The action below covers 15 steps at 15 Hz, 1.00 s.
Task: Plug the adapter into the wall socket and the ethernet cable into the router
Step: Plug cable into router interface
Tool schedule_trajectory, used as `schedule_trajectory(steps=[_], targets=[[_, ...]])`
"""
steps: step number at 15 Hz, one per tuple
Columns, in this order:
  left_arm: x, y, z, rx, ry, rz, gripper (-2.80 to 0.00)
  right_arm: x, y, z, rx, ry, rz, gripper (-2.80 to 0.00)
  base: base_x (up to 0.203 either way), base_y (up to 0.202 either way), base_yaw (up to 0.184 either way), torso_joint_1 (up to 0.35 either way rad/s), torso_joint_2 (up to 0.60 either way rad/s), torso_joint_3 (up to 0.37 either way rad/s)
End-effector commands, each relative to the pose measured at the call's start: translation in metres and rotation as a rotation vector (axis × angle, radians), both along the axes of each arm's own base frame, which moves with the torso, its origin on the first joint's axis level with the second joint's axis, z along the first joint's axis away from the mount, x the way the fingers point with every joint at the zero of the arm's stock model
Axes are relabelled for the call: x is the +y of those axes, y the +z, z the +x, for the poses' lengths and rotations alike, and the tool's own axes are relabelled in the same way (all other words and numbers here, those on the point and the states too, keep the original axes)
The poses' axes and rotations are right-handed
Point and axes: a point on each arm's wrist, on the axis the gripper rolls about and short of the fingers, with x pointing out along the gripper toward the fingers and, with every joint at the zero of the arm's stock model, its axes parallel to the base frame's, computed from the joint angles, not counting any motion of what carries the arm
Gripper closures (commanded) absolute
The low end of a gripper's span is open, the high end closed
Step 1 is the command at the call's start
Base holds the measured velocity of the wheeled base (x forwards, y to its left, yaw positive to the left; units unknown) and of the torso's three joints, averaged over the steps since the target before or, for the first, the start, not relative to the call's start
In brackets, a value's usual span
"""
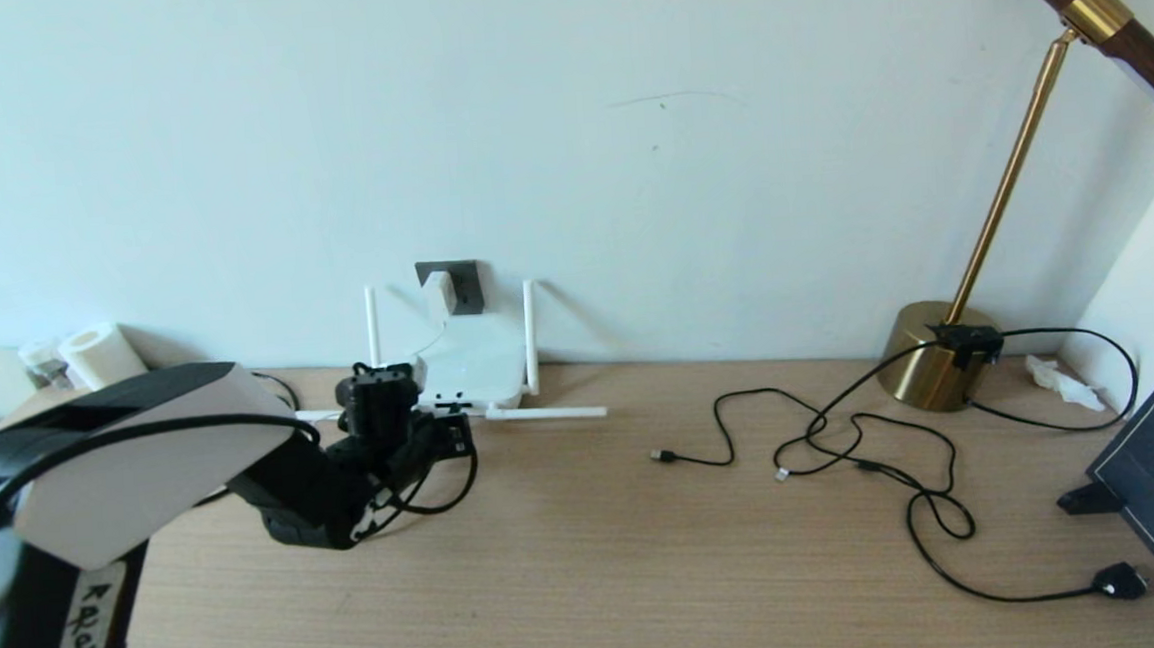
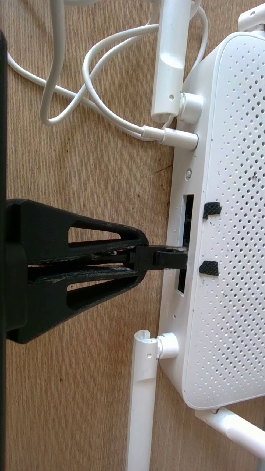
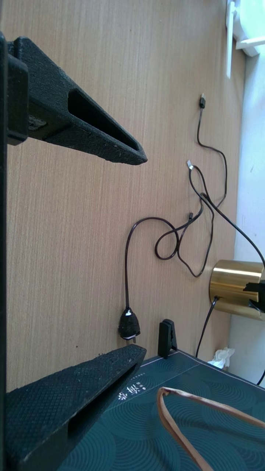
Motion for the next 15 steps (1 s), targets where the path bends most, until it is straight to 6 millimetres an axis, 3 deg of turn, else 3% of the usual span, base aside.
schedule_trajectory(steps=[1, 15], targets=[[-0.0004, -0.0002, 0.0022, -0.008, 0.001, -0.002, 0.00, 0.0000, 0.0000, 0.0000, 0.000, 0.001, 0.000, -2.80, 0.000, 0.000, 0.000, 0.000, 0.00, 0.000], [-0.0008, 0.0005, 0.0037, -0.013, 0.001, -0.002, 0.00, 0.0000, 0.0000, 0.0001, 0.001, 0.001, 0.000, -2.80, 0.000, 0.000, 0.000, 0.000, 0.00, 0.000]])
